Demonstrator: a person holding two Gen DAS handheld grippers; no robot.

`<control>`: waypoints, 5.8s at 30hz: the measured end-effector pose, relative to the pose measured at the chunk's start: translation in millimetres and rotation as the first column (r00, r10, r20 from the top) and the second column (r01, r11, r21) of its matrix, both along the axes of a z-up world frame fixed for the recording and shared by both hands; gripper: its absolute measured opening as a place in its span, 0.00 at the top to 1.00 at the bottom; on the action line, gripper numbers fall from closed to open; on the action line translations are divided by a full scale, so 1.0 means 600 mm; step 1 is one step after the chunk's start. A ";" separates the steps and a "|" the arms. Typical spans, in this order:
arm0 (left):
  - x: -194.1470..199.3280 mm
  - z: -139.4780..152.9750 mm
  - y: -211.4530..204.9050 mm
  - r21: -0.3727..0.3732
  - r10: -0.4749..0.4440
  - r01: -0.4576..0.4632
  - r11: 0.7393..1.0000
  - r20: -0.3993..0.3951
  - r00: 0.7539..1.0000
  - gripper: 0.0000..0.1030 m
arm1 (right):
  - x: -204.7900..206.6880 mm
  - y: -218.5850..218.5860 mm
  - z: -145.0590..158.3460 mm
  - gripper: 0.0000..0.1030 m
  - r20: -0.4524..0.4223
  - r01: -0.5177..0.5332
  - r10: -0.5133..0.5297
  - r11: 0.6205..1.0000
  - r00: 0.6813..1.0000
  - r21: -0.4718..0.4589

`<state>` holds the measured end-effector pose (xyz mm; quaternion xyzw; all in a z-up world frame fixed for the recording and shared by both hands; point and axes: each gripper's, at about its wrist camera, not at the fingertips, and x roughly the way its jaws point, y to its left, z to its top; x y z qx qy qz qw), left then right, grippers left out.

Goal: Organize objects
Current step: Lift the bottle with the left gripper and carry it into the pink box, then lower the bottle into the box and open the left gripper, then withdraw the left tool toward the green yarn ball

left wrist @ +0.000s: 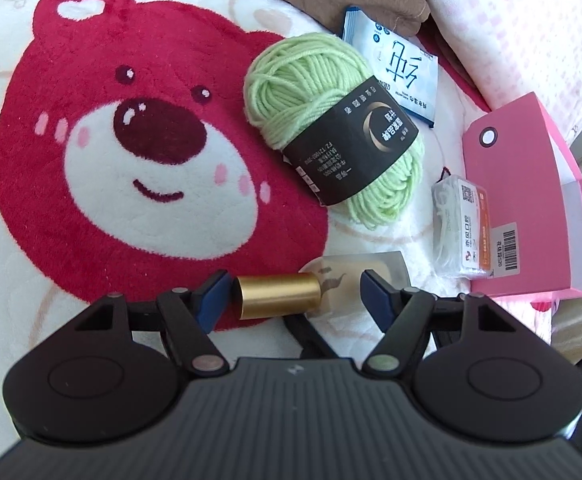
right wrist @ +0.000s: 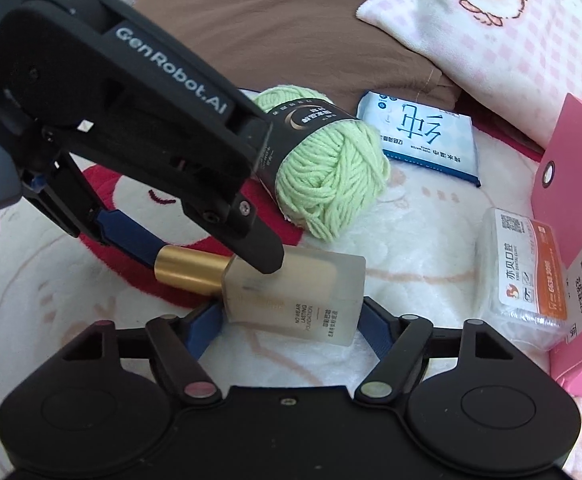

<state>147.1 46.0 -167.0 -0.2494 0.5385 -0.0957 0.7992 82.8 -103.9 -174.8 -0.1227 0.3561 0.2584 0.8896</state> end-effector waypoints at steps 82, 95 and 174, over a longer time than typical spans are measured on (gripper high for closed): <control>0.101 0.356 -0.383 -0.097 -0.439 0.467 0.879 0.220 0.871 0.36 | 0.045 -0.378 0.375 0.31 0.173 0.300 -0.294 0.954 0.940 -0.014; 0.200 0.229 -0.453 -0.115 -0.377 0.388 0.915 0.101 0.921 0.37 | 0.167 -0.433 0.262 0.31 -0.009 0.330 -0.329 0.944 0.944 0.016; -0.086 0.424 -0.164 0.242 -0.565 0.518 0.821 0.204 0.800 0.46 | -0.092 -0.262 0.451 0.27 -0.057 0.088 -0.088 0.996 0.994 -0.008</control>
